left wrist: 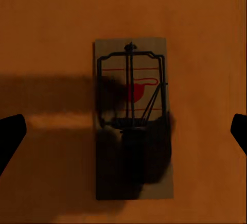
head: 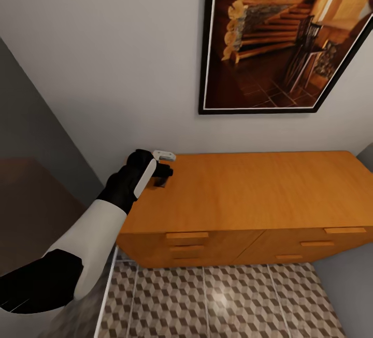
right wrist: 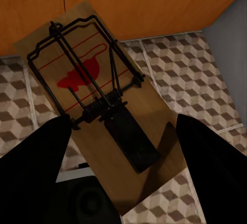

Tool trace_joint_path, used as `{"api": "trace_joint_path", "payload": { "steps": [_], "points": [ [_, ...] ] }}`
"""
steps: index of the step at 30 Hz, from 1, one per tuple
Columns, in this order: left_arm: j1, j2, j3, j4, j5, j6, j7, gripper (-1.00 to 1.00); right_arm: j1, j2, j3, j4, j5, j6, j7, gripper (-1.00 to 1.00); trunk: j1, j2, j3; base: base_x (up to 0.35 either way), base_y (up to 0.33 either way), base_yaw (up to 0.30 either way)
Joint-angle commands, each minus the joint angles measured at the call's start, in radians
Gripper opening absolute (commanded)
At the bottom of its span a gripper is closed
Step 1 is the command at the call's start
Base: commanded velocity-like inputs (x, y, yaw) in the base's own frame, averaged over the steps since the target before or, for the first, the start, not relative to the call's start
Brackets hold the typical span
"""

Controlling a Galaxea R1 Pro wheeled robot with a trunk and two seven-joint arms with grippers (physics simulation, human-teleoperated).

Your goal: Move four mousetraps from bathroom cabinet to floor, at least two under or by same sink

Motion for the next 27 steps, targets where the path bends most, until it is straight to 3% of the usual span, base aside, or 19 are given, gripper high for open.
{"api": "trace_joint_path", "payload": {
  "steps": [1,27],
  "points": [
    [-0.001,0.0,-0.002,0.0,0.011,0.003,0.01,1.0,-0.001,0.0,0.009,0.0,-0.005,-0.002,-0.005,-1.0,0.001,-0.002,-0.002,0.133,-0.125,0.0],
    [0.0,0.002,-0.002,0.024,0.014,0.004,0.007,1.0,-0.001,0.002,0.008,0.0,-0.005,-0.002,-0.005,-1.0,0.001,-0.002,-0.005,0.013,-0.012,0.0]
  ]
}}
